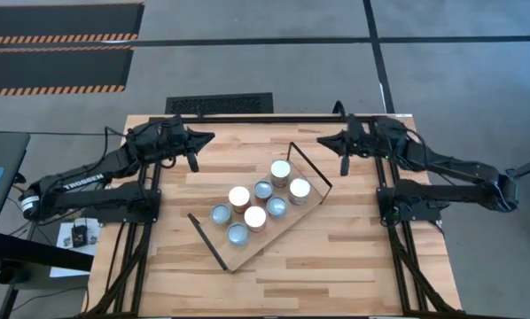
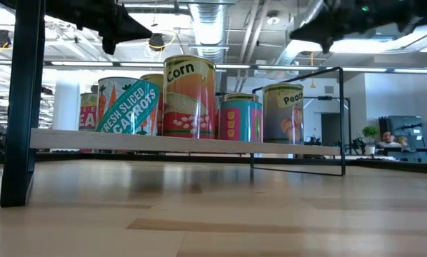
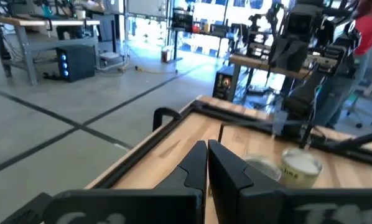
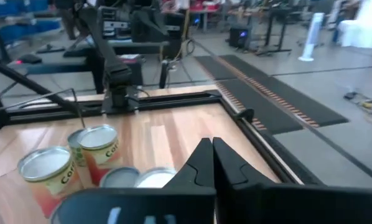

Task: Pick and place cans onto a shelf
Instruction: Return to Home Position

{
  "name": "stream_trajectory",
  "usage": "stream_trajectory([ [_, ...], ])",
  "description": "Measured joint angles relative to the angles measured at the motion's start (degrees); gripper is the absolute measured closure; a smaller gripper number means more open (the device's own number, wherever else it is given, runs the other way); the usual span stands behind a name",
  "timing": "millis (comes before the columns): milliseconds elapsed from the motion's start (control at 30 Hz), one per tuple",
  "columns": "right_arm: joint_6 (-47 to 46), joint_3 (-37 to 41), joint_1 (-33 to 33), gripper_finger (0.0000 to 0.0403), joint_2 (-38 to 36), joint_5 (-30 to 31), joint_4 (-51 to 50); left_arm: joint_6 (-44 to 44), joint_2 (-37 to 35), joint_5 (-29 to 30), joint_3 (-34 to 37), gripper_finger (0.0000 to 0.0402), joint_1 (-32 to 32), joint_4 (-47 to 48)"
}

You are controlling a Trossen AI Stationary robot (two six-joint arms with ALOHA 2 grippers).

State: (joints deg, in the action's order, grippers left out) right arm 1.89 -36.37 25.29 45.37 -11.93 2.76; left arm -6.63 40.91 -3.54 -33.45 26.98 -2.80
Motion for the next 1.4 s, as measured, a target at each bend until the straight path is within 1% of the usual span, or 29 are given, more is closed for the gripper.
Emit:
stream_trajectory([
  [167,-1.2,7.9,-0.2,0.04,-9.1,4.7,0.8,1.8,-0.4,-0.3,0.0,0.0401,0.0,3.3],
  [333,-3.4,13.8,-0.1,0.04,-17.6,8.5,0.7,1.7,-2.3,-3.7,0.0,0.0401,0.0,7.0],
  [400,-4.3,15.3,-0.1,0.0399,-21.3,10.8,0.0,1.7,-4.1,-4.0,1.0,0.0401,-0.4,6.3],
  [500,-5.3,16.8,-0.1,0.0398,-26.4,13.9,-2.4,0.5,-8.3,-4.1,5.9,0.0401,-0.7,2.2],
  [633,-7.6,18.1,-0.1,0.0399,-33.2,14.8,-7.7,-1.6,-14.8,-5.2,12.2,0.0402,-0.7,-1.5],
  [800,-8.0,19.4,-0.1,0.0399,-40.5,14.8,-13.3,-2.0,-23.4,-6.7,16.7,0.0402,-0.7,2.3],
  [900,-8.2,21.7,-0.1,0.0399,-44.6,14.8,-12.5,-2.2,-28.6,-5.4,19.2,0.0401,-0.7,3.3],
  [933,-8.5,22.9,-0.1,0.04,-45.4,14.8,-11.9,-2.5,-30.3,-5.1,20.2,0.0401,-0.7,3.2],
  [1067,-9.7,27.7,-0.6,0.04,-44.9,14.6,-7.8,-2.6,-37.0,-2.2,23.5,0.0401,-0.7,3.5],
  [1167,-10.6,30.8,-1.5,0.0399,-45.4,13.4,-4.7,-1.5,-41.0,-1.0,24.7,0.0401,-0.7,4.8],
  [1300,-11.3,34.6,-3.3,0.04,-45.3,12.7,-2.9,0.0,-40.5,0.0,25.0,0.0401,-0.7,10.8],
  [1400,-12.2,35.9,-5.1,0.0399,-45.1,12.0,-0.8,-1.8,-40.9,-0.2,25.6,0.0401,-0.7,12.7],
])
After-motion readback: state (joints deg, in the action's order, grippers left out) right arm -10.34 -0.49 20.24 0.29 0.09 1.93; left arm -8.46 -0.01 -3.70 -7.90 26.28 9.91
